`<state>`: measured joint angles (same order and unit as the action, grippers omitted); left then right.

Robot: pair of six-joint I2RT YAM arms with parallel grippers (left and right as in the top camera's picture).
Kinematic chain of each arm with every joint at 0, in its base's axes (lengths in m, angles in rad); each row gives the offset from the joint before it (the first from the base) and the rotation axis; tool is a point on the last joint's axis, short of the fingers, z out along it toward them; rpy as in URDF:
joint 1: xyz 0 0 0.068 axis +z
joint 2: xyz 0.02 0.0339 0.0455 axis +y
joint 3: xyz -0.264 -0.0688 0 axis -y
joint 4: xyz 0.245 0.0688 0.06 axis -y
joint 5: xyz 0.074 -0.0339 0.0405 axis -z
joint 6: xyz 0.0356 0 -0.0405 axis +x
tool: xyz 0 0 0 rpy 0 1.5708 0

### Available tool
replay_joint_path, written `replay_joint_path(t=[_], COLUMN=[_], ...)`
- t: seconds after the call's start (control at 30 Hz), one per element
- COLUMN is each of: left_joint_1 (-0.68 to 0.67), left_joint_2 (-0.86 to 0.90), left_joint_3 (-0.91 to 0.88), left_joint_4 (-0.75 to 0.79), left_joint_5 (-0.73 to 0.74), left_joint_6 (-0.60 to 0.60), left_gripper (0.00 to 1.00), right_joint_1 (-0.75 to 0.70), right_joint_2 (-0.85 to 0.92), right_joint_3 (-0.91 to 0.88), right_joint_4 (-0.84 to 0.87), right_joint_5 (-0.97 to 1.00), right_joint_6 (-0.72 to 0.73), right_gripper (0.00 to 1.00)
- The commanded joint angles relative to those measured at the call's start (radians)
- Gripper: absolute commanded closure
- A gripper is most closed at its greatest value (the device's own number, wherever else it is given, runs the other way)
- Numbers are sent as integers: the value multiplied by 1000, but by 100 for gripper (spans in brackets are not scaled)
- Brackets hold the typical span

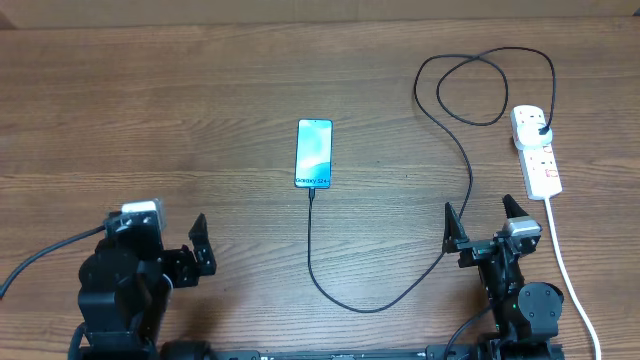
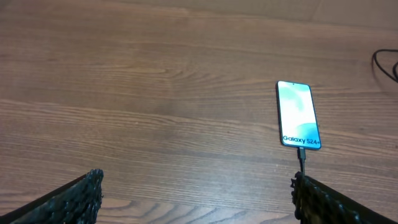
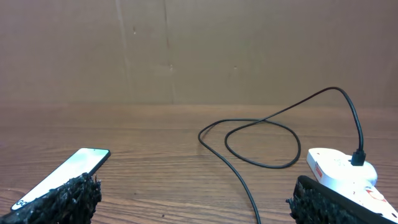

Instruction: Plug charger to phone and switch on socket

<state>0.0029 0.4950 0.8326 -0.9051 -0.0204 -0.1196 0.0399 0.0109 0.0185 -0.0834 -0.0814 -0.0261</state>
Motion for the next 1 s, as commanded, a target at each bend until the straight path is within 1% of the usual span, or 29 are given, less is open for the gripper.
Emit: replay_joint_path(t=[0.0, 0.07, 0.17, 0.33, 0.4, 0.63, 0.83, 0.97], left_joint_1=[8, 10, 9, 11, 12, 12, 12, 12], left_joint_2=[-5, -5, -38, -163, -214, -370, -463, -490], left_joint_3=[-36, -55, -147, -308, -367, -510, -587, -614], left_joint_4=[5, 17, 135, 311, 353, 429, 495, 514], left_joint_5=[-6, -5, 4, 39, 40, 39, -3, -14], left_joint_6=[23, 23, 23, 23, 23, 23, 23, 23], left_gripper=[0, 0, 0, 0, 0, 0, 0, 0], right_joint_1=[4, 4, 4, 4, 4, 4, 4, 4], right_joint_2=[-8, -8, -8, -8, -8, -8, -8, -8], right_joint_3=[-10, -10, -10, -10, -10, -10, -10, -10], right_joint_4=[3, 3, 3, 3, 3, 3, 3, 3], right_joint_5=[-1, -2, -2, -2, -2, -2, -2, -2], right_joint_6=[-5, -5, -5, -5, -5, -5, -5, -5], right_gripper=[0, 0, 0, 0, 0, 0, 0, 0])
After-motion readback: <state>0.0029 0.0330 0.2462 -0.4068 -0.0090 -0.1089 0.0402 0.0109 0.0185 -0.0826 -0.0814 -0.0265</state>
